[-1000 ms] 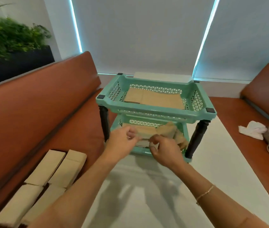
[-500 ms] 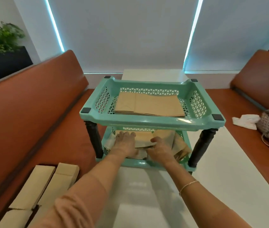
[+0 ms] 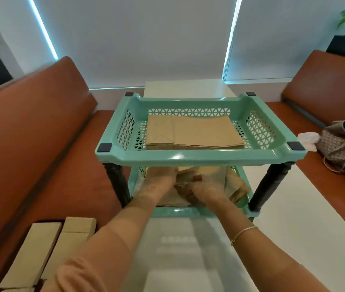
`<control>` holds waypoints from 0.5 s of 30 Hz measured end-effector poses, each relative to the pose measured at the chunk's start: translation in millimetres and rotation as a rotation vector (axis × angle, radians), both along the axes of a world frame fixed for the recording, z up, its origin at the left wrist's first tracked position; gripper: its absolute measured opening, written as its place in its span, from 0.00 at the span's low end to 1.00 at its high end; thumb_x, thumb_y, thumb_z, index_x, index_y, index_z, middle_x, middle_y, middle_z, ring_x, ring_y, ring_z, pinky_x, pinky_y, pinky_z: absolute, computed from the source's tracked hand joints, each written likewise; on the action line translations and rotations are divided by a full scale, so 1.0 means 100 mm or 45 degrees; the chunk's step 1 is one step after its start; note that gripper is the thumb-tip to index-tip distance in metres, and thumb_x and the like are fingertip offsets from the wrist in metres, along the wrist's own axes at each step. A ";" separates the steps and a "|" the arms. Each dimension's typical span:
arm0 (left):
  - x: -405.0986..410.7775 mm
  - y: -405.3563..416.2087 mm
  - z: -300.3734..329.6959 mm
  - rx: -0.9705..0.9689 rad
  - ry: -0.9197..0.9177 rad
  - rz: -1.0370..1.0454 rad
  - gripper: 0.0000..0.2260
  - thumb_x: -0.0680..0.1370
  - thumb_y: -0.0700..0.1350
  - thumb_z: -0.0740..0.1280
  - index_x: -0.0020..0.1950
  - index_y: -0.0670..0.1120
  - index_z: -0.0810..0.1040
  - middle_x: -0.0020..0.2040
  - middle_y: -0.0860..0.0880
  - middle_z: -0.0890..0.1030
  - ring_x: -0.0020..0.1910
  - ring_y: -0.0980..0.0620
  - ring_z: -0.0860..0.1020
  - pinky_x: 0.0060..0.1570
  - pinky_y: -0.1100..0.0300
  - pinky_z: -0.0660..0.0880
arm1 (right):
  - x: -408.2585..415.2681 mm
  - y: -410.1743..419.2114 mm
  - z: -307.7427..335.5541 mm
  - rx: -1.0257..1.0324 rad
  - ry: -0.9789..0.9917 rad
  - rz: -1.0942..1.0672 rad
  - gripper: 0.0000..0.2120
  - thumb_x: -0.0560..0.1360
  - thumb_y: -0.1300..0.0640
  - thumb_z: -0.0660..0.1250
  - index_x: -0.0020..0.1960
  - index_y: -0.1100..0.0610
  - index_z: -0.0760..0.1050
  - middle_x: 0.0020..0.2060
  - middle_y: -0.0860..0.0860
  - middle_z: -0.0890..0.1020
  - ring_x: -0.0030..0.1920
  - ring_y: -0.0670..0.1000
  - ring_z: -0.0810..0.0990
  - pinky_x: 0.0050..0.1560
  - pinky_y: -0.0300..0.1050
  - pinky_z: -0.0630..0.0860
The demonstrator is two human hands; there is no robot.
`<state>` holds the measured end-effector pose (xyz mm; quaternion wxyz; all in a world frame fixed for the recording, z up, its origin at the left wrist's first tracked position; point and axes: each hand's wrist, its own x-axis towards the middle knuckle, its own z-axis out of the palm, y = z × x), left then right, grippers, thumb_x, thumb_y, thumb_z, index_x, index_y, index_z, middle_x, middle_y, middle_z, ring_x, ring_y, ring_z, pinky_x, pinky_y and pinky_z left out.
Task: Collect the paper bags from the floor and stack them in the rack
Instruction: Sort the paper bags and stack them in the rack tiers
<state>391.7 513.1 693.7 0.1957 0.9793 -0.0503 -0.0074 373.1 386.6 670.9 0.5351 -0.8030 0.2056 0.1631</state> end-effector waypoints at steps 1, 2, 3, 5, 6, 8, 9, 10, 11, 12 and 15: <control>-0.02 -0.02 0.05 0.016 -0.003 -0.010 0.07 0.80 0.50 0.58 0.43 0.54 0.72 0.41 0.56 0.70 0.45 0.49 0.73 0.46 0.59 0.66 | -0.01 0.03 0.01 0.157 -0.004 -0.076 0.12 0.72 0.51 0.71 0.52 0.54 0.75 0.48 0.56 0.82 0.48 0.55 0.82 0.50 0.50 0.80; -0.05 -0.06 0.10 0.029 0.006 -0.019 0.07 0.80 0.49 0.58 0.49 0.50 0.76 0.43 0.54 0.72 0.48 0.48 0.75 0.46 0.59 0.67 | -0.03 0.05 0.03 0.317 -0.021 -0.148 0.11 0.73 0.50 0.69 0.50 0.56 0.76 0.47 0.58 0.82 0.45 0.56 0.82 0.45 0.50 0.81; -0.08 -0.08 0.15 0.028 -0.019 -0.031 0.09 0.81 0.47 0.59 0.54 0.48 0.77 0.46 0.51 0.75 0.51 0.47 0.76 0.48 0.59 0.69 | -0.06 0.07 0.07 0.470 -0.043 -0.207 0.11 0.75 0.50 0.67 0.50 0.58 0.77 0.46 0.60 0.83 0.42 0.56 0.82 0.41 0.49 0.81; -0.16 -0.11 0.20 -0.008 -0.079 -0.058 0.11 0.80 0.46 0.59 0.58 0.48 0.79 0.54 0.49 0.81 0.54 0.48 0.78 0.53 0.60 0.72 | -0.10 0.09 0.11 0.649 -0.060 -0.308 0.15 0.78 0.50 0.63 0.51 0.62 0.76 0.40 0.61 0.81 0.36 0.57 0.80 0.39 0.49 0.81; -0.18 -0.11 0.20 -0.014 -0.066 -0.073 0.11 0.80 0.46 0.60 0.59 0.49 0.79 0.55 0.49 0.81 0.55 0.49 0.78 0.54 0.60 0.72 | -0.11 0.09 0.13 0.670 -0.045 -0.347 0.16 0.79 0.49 0.61 0.51 0.62 0.75 0.37 0.61 0.80 0.33 0.57 0.80 0.37 0.49 0.81; -0.24 -0.12 0.21 -0.043 -0.017 -0.095 0.11 0.79 0.47 0.62 0.59 0.51 0.79 0.56 0.51 0.81 0.56 0.51 0.77 0.57 0.61 0.71 | -0.14 0.07 0.15 0.654 -0.040 -0.389 0.15 0.79 0.50 0.60 0.50 0.62 0.74 0.35 0.60 0.79 0.31 0.56 0.78 0.29 0.44 0.79; -0.27 -0.13 0.20 -0.084 -0.002 -0.115 0.10 0.78 0.46 0.63 0.58 0.51 0.80 0.55 0.51 0.82 0.57 0.52 0.77 0.58 0.61 0.72 | -0.15 0.06 0.15 0.645 -0.051 -0.404 0.13 0.80 0.52 0.60 0.50 0.62 0.73 0.36 0.60 0.79 0.31 0.56 0.78 0.28 0.43 0.79; -0.30 -0.15 0.18 -0.147 0.030 -0.129 0.09 0.77 0.46 0.66 0.56 0.51 0.81 0.54 0.52 0.82 0.56 0.52 0.78 0.59 0.61 0.73 | -0.16 0.05 0.15 0.625 -0.067 -0.403 0.10 0.80 0.55 0.60 0.50 0.62 0.73 0.39 0.60 0.79 0.33 0.55 0.78 0.29 0.44 0.79; -0.32 -0.16 0.19 -0.239 0.054 -0.126 0.08 0.75 0.46 0.68 0.54 0.51 0.81 0.52 0.52 0.83 0.55 0.53 0.78 0.59 0.60 0.73 | -0.16 0.04 0.14 0.578 -0.086 -0.381 0.08 0.80 0.58 0.59 0.52 0.62 0.73 0.43 0.61 0.79 0.35 0.54 0.78 0.33 0.45 0.80; -0.33 -0.15 0.17 -0.332 0.092 -0.105 0.08 0.74 0.47 0.69 0.52 0.51 0.81 0.51 0.52 0.83 0.55 0.53 0.78 0.59 0.60 0.74 | -0.16 0.01 0.13 0.513 -0.104 -0.347 0.09 0.79 0.60 0.59 0.55 0.64 0.73 0.47 0.63 0.78 0.38 0.55 0.78 0.40 0.48 0.80; -0.32 -0.08 0.21 -0.460 0.217 0.045 0.14 0.75 0.55 0.67 0.58 0.51 0.78 0.55 0.51 0.77 0.57 0.53 0.74 0.59 0.60 0.71 | -0.19 -0.05 0.16 0.369 -0.117 -0.314 0.14 0.79 0.62 0.59 0.61 0.68 0.72 0.57 0.66 0.77 0.52 0.62 0.78 0.57 0.55 0.76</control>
